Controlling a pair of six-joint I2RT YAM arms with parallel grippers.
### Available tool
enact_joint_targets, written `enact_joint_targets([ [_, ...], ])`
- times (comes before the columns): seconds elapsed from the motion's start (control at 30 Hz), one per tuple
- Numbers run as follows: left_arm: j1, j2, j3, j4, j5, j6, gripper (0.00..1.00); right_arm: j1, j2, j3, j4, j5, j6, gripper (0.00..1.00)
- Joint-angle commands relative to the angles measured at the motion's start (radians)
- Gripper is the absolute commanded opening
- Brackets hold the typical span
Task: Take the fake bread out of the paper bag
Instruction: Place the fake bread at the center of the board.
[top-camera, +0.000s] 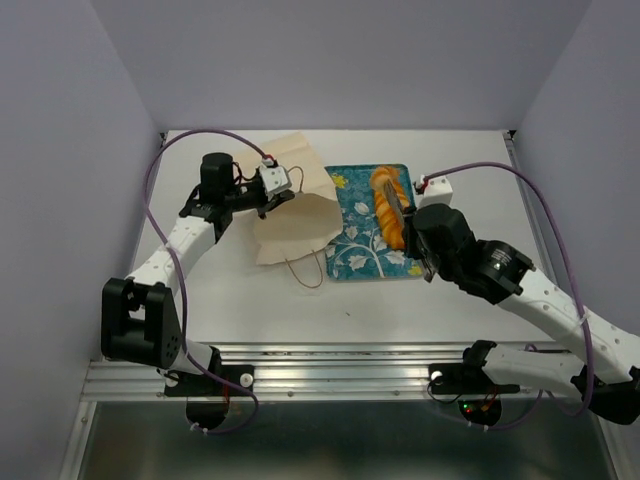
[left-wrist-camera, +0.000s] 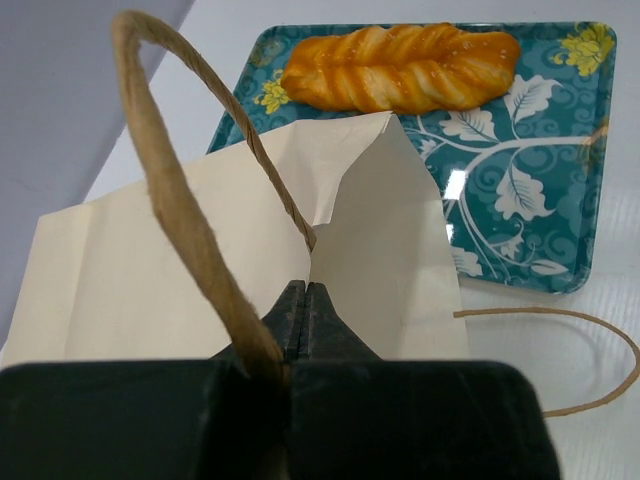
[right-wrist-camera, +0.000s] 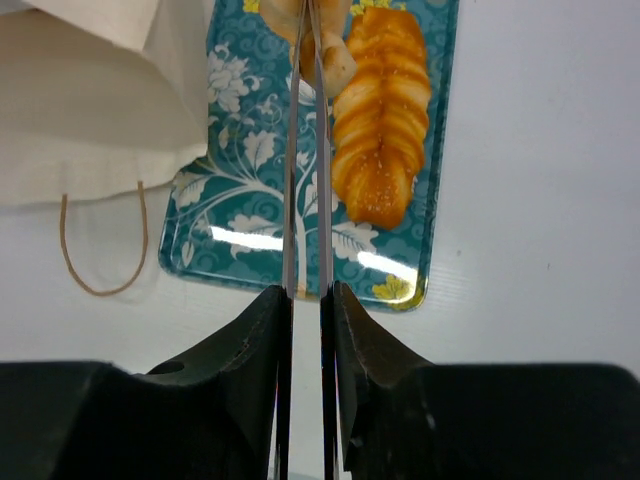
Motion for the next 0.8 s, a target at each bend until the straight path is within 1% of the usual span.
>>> enact_joint_targets([
  [0.0, -0.003, -0.057, -0.017, -0.068, 0.048, 0.111, 0.0, -0.018, 0.048, -0.013, 0.298, 0.039, -0.107, 0.01],
  [0.03, -0.003, -0.06, -0.023, -0.07, 0.037, 0.111, 0.0, -0.029, 0.066, -0.01, 0.322, 0.022, -0.118, 0.01],
  [0.13, -0.002, -0.077, -0.042, -0.084, 0.001, 0.104, 0.0, -0.112, 0.149, -0.003, 0.385, -0.039, -0.155, 0.01],
  [0.17, -0.002, -0.083, -0.051, -0.085, -0.006, 0.104, 0.0, -0.143, 0.167, -0.004, 0.406, -0.073, -0.164, 0.01],
  [0.2, 0.0, -0.093, -0.057, -0.085, -0.01, 0.104, 0.0, -0.199, 0.187, -0.007, 0.431, -0.157, -0.183, 0.01],
  [0.23, 0.0, -0.111, -0.076, -0.085, -0.018, 0.104, 0.0, -0.213, 0.225, -0.015, 0.478, -0.188, -0.189, 0.01],
  [0.33, 0.004, -0.149, -0.111, -0.082, -0.024, 0.101, 0.0, -0.223, 0.308, -0.018, 0.57, -0.216, -0.236, 0.0],
  [0.4, 0.006, -0.18, -0.135, -0.071, -0.023, 0.098, 0.0, -0.247, 0.357, -0.003, 0.596, -0.245, -0.247, 0.01],
  [0.43, 0.008, -0.192, -0.16, -0.05, -0.023, 0.091, 0.0, -0.256, 0.405, 0.002, 0.615, -0.247, -0.259, 0.01],
  [0.53, 0.014, -0.22, -0.201, 0.001, -0.024, 0.061, 0.0, -0.256, 0.457, -0.009, 0.685, -0.256, -0.29, 0.01],
  [0.67, 0.02, -0.229, -0.208, 0.002, -0.01, 0.055, 0.0, -0.266, 0.525, 0.002, 0.693, -0.288, -0.284, 0.01],
  [0.77, 0.021, -0.228, -0.203, 0.002, -0.003, 0.051, 0.0, -0.266, 0.574, -0.013, 0.71, -0.253, -0.295, 0.01],
])
